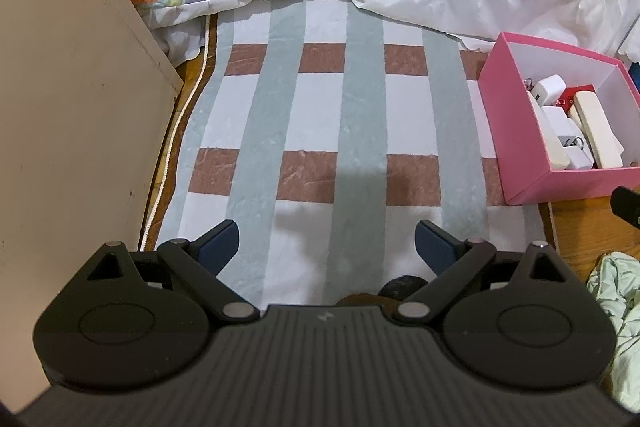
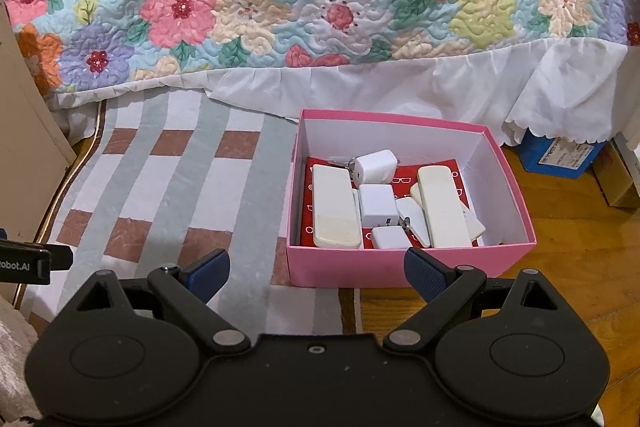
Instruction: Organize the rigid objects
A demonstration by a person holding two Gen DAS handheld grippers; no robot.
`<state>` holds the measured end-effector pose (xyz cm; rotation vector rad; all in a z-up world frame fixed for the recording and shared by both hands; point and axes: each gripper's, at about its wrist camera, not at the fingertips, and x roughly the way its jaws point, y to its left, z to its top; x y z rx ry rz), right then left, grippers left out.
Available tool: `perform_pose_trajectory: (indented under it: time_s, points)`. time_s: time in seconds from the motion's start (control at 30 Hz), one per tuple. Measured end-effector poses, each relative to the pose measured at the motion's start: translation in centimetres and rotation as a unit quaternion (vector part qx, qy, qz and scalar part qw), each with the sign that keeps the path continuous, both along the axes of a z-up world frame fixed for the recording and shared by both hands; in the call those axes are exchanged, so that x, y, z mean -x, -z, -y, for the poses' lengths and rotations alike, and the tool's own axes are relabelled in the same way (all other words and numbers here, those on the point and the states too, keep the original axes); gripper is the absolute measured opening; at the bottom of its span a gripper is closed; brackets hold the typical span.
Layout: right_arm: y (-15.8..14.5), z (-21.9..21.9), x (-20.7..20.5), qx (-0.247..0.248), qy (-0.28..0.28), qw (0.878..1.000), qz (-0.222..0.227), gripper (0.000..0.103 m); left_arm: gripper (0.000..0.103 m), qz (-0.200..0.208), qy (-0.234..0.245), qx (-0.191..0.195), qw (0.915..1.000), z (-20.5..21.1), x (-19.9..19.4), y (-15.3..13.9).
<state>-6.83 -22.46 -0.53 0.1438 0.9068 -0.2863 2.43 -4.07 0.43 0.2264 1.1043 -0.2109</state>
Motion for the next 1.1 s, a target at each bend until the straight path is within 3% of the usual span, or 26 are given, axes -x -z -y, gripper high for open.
perform_pose_trajectory:
  time_s: [1.1]
  points:
    - [-0.40,-0.31,-0.12,0.025,0.000,1.000,0.002,0.096,0.096,0.004,-0.016,-0.010,0.9998,-0.27,-0.13,0.09]
